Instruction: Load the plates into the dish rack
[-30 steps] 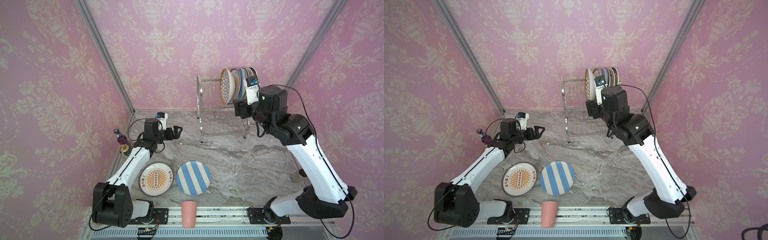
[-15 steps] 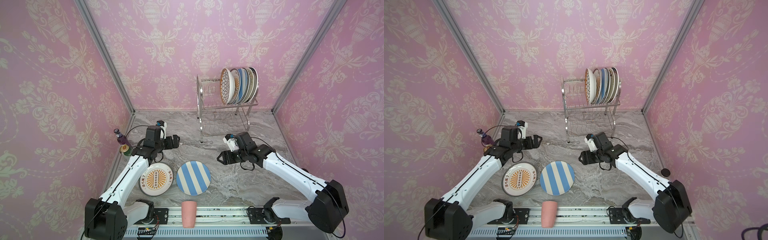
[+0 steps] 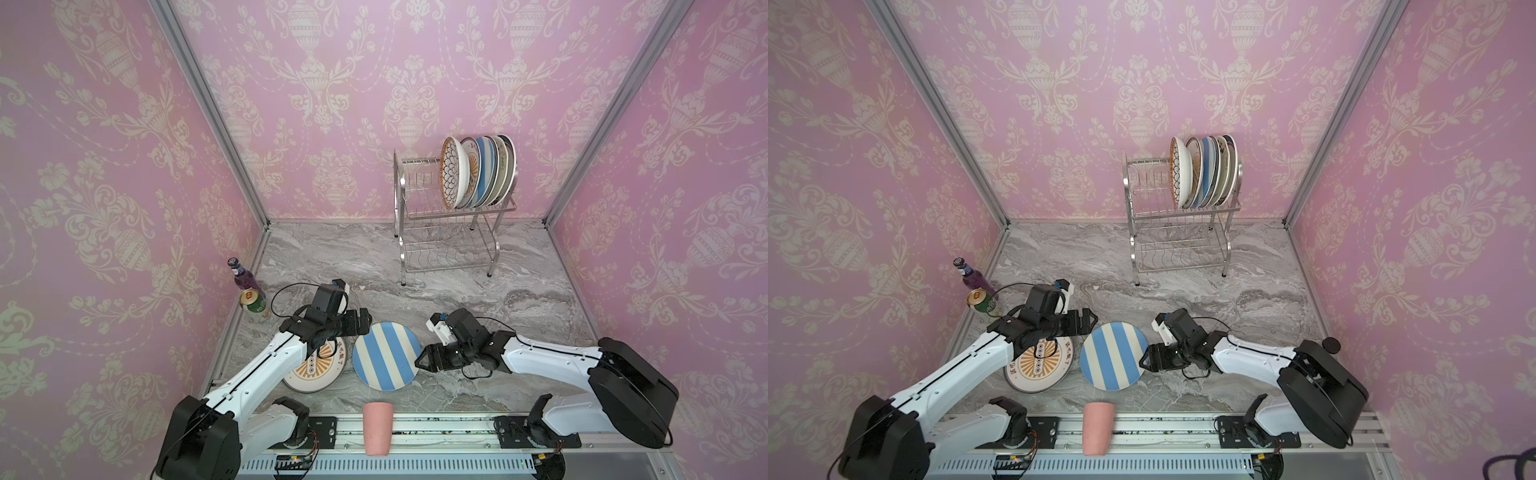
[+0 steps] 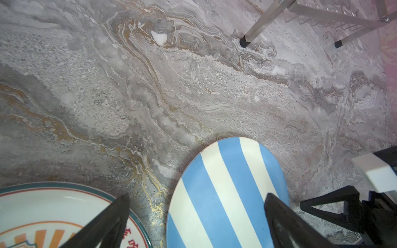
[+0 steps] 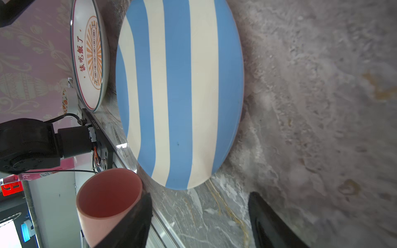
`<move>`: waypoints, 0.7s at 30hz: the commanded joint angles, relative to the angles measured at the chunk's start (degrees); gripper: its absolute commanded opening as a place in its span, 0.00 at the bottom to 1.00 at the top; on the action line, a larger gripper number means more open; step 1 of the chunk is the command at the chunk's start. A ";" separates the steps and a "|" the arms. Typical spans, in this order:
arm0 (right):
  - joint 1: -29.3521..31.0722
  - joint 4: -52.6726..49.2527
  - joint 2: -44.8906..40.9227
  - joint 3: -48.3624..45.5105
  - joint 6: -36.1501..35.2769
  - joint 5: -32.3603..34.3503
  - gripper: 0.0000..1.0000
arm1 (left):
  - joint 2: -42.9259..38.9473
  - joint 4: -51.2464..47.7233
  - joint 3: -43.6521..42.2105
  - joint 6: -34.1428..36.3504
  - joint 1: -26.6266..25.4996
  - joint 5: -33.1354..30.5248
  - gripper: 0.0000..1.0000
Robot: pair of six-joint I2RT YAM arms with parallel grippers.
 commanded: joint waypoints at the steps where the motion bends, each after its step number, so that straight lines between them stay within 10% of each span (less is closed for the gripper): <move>1: 1.01 9.68 1.85 -1.75 5.68 -0.39 0.72 | -0.51 2.84 -2.00 -3.11 -1.09 1.10 0.99; 21: 1.44 26.51 8.06 -8.68 16.29 4.08 0.65 | 9.00 9.48 -2.68 -0.91 -3.47 4.55 0.99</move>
